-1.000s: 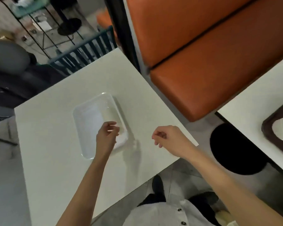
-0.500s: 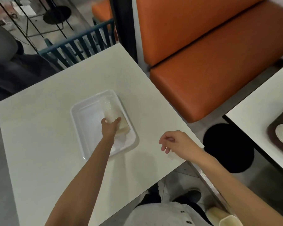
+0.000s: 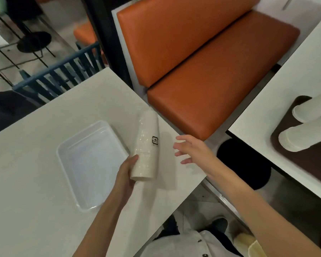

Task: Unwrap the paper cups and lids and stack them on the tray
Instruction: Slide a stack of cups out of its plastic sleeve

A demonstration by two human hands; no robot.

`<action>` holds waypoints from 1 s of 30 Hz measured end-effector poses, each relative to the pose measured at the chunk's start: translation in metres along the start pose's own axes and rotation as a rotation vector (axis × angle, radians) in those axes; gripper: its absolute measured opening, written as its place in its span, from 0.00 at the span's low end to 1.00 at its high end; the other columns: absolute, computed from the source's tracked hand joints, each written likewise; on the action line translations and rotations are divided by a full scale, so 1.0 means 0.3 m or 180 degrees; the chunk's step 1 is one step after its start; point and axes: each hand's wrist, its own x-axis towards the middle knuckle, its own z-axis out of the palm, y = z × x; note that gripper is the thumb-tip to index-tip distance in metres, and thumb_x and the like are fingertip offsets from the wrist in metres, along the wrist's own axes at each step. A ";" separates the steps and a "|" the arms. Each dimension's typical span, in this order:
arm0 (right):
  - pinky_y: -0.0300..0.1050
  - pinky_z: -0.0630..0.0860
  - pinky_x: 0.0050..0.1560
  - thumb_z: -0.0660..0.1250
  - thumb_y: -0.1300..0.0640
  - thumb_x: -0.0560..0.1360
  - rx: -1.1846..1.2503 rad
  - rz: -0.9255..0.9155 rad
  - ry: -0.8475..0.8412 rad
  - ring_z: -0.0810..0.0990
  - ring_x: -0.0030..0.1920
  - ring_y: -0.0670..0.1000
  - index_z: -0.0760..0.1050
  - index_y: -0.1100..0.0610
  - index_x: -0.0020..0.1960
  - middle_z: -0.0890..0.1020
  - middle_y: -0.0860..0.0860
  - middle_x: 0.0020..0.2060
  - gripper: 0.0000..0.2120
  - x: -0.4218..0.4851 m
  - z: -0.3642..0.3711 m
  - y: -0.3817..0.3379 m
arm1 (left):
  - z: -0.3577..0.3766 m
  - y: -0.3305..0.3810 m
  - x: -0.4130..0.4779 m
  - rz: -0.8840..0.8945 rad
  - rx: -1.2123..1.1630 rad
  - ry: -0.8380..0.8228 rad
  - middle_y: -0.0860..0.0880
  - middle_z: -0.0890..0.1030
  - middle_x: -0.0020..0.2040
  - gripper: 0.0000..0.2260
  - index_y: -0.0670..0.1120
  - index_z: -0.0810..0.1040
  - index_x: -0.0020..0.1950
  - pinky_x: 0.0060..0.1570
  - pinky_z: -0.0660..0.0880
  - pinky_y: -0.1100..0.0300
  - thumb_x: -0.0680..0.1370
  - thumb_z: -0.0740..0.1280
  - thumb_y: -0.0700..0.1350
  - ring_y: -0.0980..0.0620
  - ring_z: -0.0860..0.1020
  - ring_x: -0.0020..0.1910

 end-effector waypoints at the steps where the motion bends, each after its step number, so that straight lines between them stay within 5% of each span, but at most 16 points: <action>1: 0.49 0.81 0.53 0.69 0.47 0.77 0.0203 0.0103 0.0045 0.82 0.55 0.49 0.71 0.52 0.68 0.82 0.50 0.56 0.22 -0.012 -0.031 -0.001 | 0.054 -0.010 -0.007 -0.0052 0.0016 -0.0127 0.49 0.86 0.43 0.12 0.50 0.87 0.46 0.35 0.80 0.58 0.66 0.72 0.53 0.52 0.85 0.41; 3: 0.52 0.80 0.57 0.71 0.43 0.75 0.0671 0.0207 0.0057 0.81 0.57 0.50 0.66 0.52 0.72 0.80 0.51 0.60 0.30 -0.048 -0.109 0.003 | 0.174 -0.031 -0.022 -0.0156 0.0007 -0.0512 0.48 0.86 0.42 0.13 0.48 0.86 0.46 0.33 0.79 0.60 0.65 0.72 0.51 0.52 0.85 0.40; 7: 0.54 0.77 0.55 0.73 0.44 0.69 0.1669 0.0081 0.0137 0.79 0.54 0.57 0.72 0.57 0.68 0.82 0.56 0.55 0.32 -0.152 -0.294 0.043 | 0.424 -0.084 -0.048 -0.0485 0.0101 -0.1108 0.48 0.83 0.34 0.18 0.44 0.84 0.38 0.30 0.77 0.63 0.55 0.75 0.53 0.53 0.82 0.33; 11: 0.60 0.74 0.65 0.74 0.48 0.70 0.2135 -0.0398 0.0728 0.79 0.63 0.61 0.73 0.59 0.68 0.82 0.58 0.60 0.30 -0.281 -0.471 0.087 | 0.689 -0.158 -0.094 -0.0685 0.0139 -0.1518 0.43 0.85 0.45 0.23 0.41 0.83 0.54 0.34 0.79 0.58 0.63 0.75 0.52 0.49 0.85 0.41; 15: 0.58 0.79 0.59 0.73 0.50 0.72 0.2505 -0.1151 0.1604 0.81 0.62 0.59 0.71 0.58 0.70 0.82 0.57 0.61 0.29 -0.465 -0.726 0.080 | 0.924 -0.255 -0.161 -0.0271 0.0078 -0.1181 0.47 0.85 0.54 0.14 0.47 0.84 0.51 0.43 0.81 0.54 0.81 0.62 0.52 0.50 0.83 0.52; 18: 0.52 0.80 0.53 0.69 0.51 0.76 0.2778 -0.1560 0.2023 0.80 0.62 0.56 0.73 0.56 0.68 0.82 0.55 0.61 0.22 -0.620 -0.926 0.086 | 1.055 -0.326 -0.215 0.0140 0.0544 -0.0868 0.47 0.84 0.47 0.08 0.45 0.82 0.52 0.48 0.80 0.50 0.82 0.63 0.43 0.49 0.83 0.49; 22: 0.59 0.74 0.63 0.70 0.52 0.74 0.2970 -0.1713 0.2429 0.77 0.66 0.57 0.71 0.55 0.70 0.81 0.55 0.63 0.26 -0.795 -1.160 0.150 | 1.327 -0.403 -0.325 0.0707 0.1110 -0.1530 0.44 0.85 0.42 0.13 0.48 0.86 0.42 0.35 0.80 0.60 0.79 0.66 0.35 0.50 0.84 0.40; 26: 0.53 0.79 0.56 0.67 0.54 0.76 0.2975 -0.1807 0.2285 0.79 0.65 0.56 0.69 0.56 0.72 0.80 0.55 0.64 0.25 -0.872 -1.277 0.198 | 1.580 -0.463 -0.387 0.1538 0.1702 -0.2278 0.51 0.87 0.49 0.14 0.53 0.85 0.53 0.46 0.79 0.65 0.76 0.71 0.35 0.54 0.84 0.51; 30: 0.53 0.81 0.56 0.66 0.55 0.77 0.3209 -0.1925 0.2229 0.79 0.64 0.56 0.69 0.58 0.72 0.81 0.57 0.63 0.24 -0.910 -1.360 0.241 | 1.692 -0.528 -0.380 0.2013 0.2275 -0.2560 0.53 0.82 0.60 0.21 0.49 0.78 0.66 0.59 0.77 0.60 0.76 0.69 0.33 0.57 0.80 0.61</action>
